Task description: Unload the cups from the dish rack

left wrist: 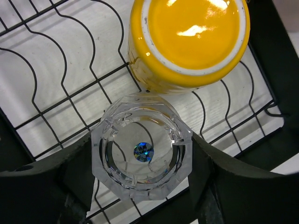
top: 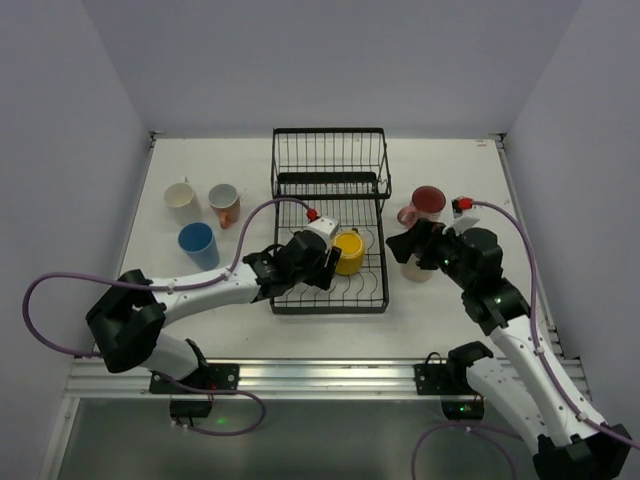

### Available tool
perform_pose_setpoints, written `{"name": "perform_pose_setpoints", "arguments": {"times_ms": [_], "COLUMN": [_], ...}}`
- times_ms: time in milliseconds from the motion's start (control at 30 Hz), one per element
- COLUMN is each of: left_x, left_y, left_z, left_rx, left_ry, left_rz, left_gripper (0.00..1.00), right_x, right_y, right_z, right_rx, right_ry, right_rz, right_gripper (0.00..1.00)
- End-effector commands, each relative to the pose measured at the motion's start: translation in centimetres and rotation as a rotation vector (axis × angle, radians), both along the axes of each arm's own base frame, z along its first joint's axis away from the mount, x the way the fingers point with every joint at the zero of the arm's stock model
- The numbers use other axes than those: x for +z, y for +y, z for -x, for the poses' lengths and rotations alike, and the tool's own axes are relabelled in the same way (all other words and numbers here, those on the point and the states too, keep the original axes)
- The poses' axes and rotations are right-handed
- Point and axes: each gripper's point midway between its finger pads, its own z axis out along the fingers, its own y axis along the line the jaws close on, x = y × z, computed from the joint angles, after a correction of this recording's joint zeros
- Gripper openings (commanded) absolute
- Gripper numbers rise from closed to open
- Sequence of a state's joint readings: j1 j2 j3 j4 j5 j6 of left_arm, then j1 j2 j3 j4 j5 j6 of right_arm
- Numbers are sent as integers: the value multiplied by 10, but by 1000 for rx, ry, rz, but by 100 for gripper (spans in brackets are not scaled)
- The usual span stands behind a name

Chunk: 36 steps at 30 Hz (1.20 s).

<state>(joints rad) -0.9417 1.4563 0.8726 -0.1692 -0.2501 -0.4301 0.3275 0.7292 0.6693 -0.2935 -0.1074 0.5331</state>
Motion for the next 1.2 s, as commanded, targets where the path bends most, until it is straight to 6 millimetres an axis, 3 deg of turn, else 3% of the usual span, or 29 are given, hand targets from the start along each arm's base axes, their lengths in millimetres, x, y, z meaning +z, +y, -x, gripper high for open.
{"name": "perform_pose_setpoints", "arguments": {"times_ms": [0, 67, 100, 167, 267, 367, 467, 567, 667, 900, 933, 1000, 1133, 1167], "left_x": [29, 34, 43, 57, 103, 129, 175, 195, 206, 226, 227, 230, 235, 235], "left_y": [-6, -6, -4, -4, 0, 1, 0, -2, -3, -11, -12, -13, -17, -18], "left_z": [-8, -3, 2, 8, 19, 27, 43, 55, 61, 76, 77, 77, 83, 82], "left_rx": [20, 9, 10, -4, -4, -15, -49, -86, -106, -176, -182, -185, -223, -225], "left_ry": [-88, -81, -86, -89, -135, -154, -187, -182, -182, -153, -151, -152, -147, -142], "left_rz": [94, 124, 162, 213, 367, 474, 683, 815, 892, 1058, 1071, 1102, 1157, 1160], "left_gripper": [45, 39, 37, 34, 31, 31, 30, 30, 29, 29, 29, 29, 33, 34], "right_x": [3, 22, 14, 30, 36, 42, 48, 55, 66, 95, 104, 104, 125, 128], "right_y": [34, 49, 53, 63, 74, 85, 98, 108, 112, 122, 122, 125, 126, 124], "right_z": [25, 37, 42, 50, 57, 63, 70, 77, 84, 103, 106, 106, 111, 107], "right_rx": [164, 243, 265, 322, 372, 410, 463, 505, 544, 655, 671, 684, 714, 682], "right_ry": [-34, -102, -94, -137, -161, -175, -167, -167, -185, -232, -248, -237, -276, -288], "right_rz": [-172, -296, -325, -416, -465, -497, -527, -558, -600, -697, -729, -755, -845, -865], "right_gripper": [99, 99, 99, 99, 99, 99, 99, 98, 91, 64, 56, 55, 54, 49]}}
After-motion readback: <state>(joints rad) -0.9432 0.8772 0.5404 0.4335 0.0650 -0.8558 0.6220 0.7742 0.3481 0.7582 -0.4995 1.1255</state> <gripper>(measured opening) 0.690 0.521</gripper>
